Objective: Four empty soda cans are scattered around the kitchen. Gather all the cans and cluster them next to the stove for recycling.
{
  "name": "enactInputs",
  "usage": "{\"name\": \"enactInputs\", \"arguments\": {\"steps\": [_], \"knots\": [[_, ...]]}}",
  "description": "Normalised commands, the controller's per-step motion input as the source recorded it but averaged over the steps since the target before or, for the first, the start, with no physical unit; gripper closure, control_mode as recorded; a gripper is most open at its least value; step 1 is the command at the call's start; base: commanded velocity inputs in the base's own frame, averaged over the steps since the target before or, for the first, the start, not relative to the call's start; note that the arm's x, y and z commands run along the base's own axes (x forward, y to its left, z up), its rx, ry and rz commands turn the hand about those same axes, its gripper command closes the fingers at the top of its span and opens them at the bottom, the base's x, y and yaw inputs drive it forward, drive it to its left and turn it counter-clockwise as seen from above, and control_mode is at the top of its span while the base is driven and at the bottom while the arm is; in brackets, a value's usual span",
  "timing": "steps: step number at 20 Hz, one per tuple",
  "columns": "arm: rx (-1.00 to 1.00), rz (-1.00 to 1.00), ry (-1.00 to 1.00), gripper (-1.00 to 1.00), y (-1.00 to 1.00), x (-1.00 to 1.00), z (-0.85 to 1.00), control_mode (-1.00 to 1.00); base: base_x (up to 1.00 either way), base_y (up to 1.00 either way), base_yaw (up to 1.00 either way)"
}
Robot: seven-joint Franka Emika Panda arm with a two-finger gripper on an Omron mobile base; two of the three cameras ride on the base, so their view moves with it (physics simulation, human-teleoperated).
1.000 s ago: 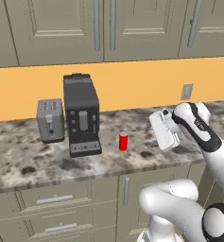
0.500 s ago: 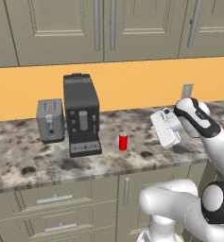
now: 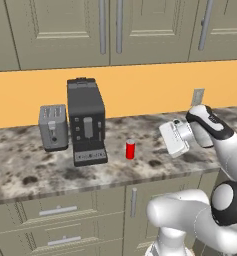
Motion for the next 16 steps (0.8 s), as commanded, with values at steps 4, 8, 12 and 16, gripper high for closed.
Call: {"name": "enactInputs", "arguments": {"steps": [4, 8, 12, 16], "knots": [[0.10, -0.03, 0.02, -1.00, 0.11, 0.00, -0.03, -1.00, 0.00, 0.00, 0.00], [0.00, -0.04, -0.02, -1.00, 0.22, 0.03, -0.06, -1.00, 0.00, 0.00, 0.00], [0.00, -0.04, -0.04, -1.00, 0.13, 0.11, -0.10, -1.00, 0.00, 0.00, 0.00], [0.00, -0.03, -0.04, -1.00, 0.09, 0.18, -0.10, -1.00, 0.00, 0.00, 0.00]]}}
